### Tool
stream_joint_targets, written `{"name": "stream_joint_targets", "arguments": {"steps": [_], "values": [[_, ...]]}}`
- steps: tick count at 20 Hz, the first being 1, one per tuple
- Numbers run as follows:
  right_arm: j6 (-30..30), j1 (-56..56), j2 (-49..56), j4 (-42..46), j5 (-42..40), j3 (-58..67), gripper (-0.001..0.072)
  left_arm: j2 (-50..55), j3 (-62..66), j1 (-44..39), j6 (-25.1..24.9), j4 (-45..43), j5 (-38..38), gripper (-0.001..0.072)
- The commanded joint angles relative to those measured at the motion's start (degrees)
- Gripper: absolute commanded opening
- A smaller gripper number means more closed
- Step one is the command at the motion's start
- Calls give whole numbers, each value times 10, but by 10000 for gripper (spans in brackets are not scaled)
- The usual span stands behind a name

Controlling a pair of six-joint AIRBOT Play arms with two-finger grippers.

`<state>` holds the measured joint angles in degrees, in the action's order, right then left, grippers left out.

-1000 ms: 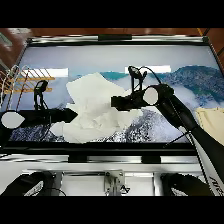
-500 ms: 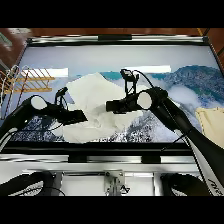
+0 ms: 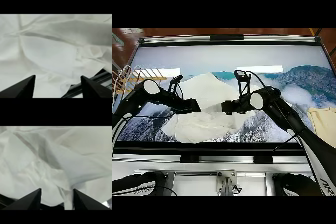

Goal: Fold the shirts.

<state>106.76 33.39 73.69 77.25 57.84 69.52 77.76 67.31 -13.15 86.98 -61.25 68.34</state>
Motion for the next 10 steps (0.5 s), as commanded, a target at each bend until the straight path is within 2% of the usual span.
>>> {"name": "stream_joint_targets", "arguments": {"steps": [1,4,6,8,10], "values": [[2,-40,-7,26,57,0,515,-26,19,0,14,-123,64,667],[-23,-79,-34,22,53,1,515,-57,19,0,27,-134,56,668],[-40,-77,-46,16,37,0,515,-60,19,-1,33,-106,37,668],[-72,-59,-39,-24,17,0,515,-58,18,-1,35,-82,13,667],[-115,-43,-12,-104,-18,0,515,-59,19,-1,40,-71,-6,667]]}}
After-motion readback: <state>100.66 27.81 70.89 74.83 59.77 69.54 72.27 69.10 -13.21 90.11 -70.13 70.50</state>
